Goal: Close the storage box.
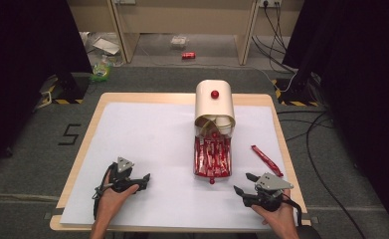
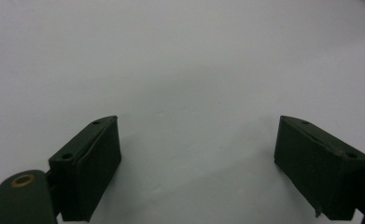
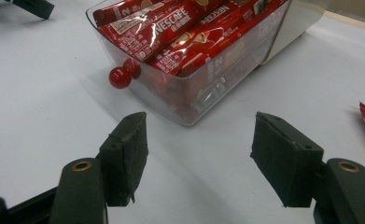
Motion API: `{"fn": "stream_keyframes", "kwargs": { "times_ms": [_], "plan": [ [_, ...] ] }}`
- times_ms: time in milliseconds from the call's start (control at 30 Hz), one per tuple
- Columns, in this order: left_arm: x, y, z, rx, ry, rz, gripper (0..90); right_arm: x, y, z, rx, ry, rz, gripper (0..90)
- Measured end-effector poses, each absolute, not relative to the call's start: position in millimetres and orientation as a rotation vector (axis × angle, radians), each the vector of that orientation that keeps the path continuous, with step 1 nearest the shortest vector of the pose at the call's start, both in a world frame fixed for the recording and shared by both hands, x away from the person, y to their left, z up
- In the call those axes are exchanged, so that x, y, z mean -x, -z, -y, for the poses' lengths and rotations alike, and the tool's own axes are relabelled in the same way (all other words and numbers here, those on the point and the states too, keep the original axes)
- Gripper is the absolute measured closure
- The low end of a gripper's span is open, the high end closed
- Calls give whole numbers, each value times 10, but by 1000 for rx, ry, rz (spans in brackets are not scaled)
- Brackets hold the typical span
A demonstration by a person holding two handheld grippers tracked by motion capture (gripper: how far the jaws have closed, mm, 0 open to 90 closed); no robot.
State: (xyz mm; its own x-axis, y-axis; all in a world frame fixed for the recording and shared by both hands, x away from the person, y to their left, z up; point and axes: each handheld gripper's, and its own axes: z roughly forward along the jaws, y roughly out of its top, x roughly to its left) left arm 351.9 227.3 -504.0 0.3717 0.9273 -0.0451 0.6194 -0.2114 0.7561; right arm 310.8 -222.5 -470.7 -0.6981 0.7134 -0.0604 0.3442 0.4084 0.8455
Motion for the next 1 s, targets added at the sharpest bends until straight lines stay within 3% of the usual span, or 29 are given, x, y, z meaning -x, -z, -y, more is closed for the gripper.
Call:
{"fn": "stream_keyframes", "kwargs": {
  "times_ms": [1000],
  "plan": [
    [-3521, 5040, -2268, -1939, -562, -1333, 136, -3221, 4768, 2089, -898, -1220, -2244, 338]
  ]
}}
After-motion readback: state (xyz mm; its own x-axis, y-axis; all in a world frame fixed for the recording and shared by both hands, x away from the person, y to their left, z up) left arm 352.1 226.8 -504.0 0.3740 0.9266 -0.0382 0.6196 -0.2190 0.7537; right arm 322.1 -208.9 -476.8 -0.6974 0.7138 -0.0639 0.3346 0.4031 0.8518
